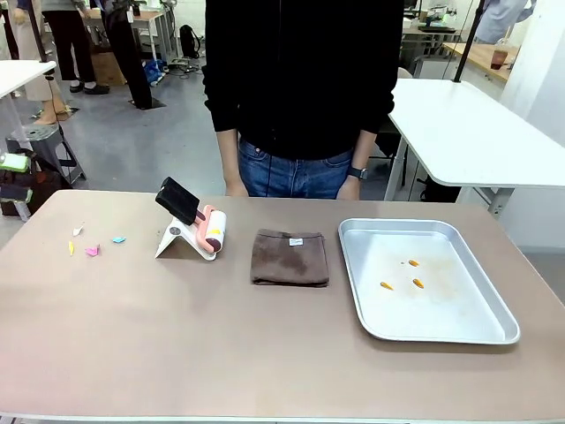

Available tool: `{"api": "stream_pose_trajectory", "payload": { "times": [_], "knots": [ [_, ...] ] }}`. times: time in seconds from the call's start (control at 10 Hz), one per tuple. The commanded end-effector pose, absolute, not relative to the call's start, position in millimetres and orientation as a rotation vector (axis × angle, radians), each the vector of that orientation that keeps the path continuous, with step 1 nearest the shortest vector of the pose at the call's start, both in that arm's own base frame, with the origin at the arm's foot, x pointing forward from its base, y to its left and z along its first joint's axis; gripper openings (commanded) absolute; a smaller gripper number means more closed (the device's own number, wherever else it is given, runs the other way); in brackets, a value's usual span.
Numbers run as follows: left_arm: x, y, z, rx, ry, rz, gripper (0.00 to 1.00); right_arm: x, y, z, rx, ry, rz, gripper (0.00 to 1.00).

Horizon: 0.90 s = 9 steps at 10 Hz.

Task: Clean the surface of the table.
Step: Hold the Lint Roller with your left hand and the towel with your right hand.

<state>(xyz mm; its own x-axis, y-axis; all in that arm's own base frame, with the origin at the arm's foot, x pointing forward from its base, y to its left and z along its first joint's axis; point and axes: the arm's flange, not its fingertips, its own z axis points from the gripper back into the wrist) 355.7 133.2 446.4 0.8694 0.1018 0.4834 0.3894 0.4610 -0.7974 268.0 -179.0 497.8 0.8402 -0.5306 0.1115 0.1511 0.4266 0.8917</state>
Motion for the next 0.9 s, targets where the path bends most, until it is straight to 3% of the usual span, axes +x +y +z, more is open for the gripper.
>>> {"api": "stream_pose_trajectory", "payload": {
  "times": [0.0, 0.3, 0.8],
  "knots": [
    [352.3, 157.0, 440.7, -1.127, -0.540, -0.029, 1.00, 264.9, -199.7, 462.7, 1.123, -0.387, -0.497, 1.00],
    [335.5, 158.4, 425.1, -1.171, -0.559, 0.148, 1.00, 255.7, -216.8, 444.5, 1.170, -0.408, -0.530, 1.00],
    [341.7, 136.6, 428.1, -1.169, -0.549, 0.169, 1.00, 258.1, -206.8, 449.7, 1.135, -0.418, -0.493, 1.00]
  ]
}}
